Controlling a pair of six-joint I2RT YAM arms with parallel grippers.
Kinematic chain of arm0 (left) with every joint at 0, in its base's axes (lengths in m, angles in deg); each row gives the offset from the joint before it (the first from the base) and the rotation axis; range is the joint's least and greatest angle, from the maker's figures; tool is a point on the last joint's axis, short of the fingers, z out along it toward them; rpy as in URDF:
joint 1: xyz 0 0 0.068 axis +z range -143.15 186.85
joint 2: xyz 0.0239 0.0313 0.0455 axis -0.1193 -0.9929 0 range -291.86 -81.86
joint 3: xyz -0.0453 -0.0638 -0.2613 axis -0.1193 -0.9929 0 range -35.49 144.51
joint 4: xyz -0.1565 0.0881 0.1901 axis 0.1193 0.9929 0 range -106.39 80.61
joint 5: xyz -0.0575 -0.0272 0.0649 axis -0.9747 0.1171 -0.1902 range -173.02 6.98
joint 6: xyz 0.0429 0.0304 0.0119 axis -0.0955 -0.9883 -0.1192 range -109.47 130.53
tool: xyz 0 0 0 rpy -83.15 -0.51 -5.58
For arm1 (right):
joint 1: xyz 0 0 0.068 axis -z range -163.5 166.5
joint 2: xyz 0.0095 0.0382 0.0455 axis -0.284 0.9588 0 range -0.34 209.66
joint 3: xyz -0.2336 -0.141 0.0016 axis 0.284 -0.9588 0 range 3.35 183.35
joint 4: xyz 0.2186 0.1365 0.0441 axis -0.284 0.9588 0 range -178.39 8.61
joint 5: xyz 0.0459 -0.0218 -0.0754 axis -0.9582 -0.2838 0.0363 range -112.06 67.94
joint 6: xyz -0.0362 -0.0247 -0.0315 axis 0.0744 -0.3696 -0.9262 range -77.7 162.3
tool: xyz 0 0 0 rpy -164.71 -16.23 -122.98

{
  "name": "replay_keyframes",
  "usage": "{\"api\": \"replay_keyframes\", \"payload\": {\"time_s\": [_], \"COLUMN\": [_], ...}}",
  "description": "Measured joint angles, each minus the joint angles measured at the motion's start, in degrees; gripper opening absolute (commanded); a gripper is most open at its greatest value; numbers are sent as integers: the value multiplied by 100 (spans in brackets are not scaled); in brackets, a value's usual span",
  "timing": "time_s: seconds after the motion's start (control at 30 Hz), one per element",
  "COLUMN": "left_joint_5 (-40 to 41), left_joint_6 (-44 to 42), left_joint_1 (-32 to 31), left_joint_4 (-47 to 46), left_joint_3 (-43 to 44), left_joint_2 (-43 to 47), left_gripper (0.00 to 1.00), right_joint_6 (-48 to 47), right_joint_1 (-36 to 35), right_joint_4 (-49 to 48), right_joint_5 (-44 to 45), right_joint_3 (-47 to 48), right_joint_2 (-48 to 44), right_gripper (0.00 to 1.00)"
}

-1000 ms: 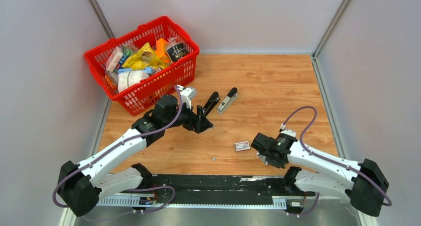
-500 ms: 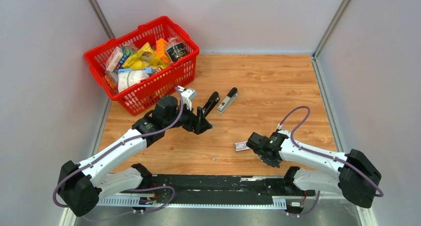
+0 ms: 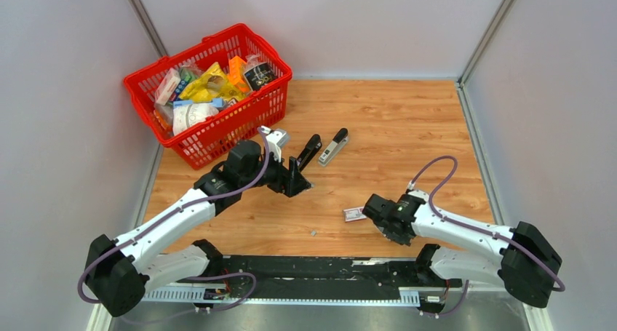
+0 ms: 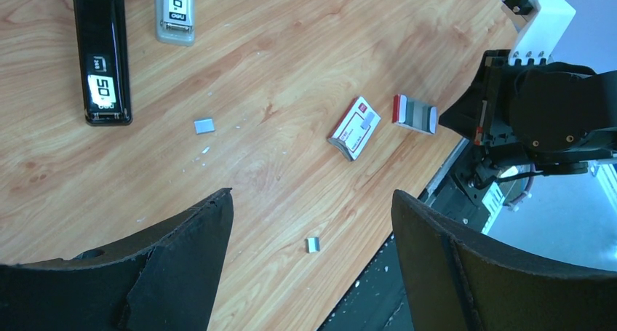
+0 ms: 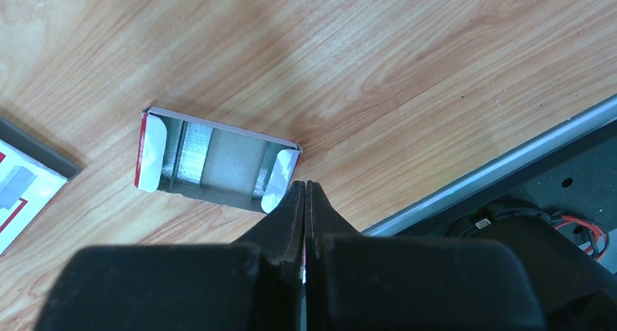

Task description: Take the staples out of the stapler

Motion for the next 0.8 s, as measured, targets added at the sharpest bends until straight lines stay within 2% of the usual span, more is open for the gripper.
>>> {"api": "replay_keyframes", "payload": {"time_s": [0.57,0.8], "left_joint_5": [20,61], "left_joint_6": [-44,-46], "left_joint_1": [0,0], "left_joint_4": [44,59], "left_joint_3": [0,0], "left_joint_2": [-33,-76], "left_gripper": [86,86], "right_joint_6": [11,-234], "right_joint_1": [11,295], "right_joint_4": [-192,-398], "right_joint_5": [-17,118], "right_joint_3": [0,55], "right_joint_2": [442,643], "right_gripper": [0,0]}}
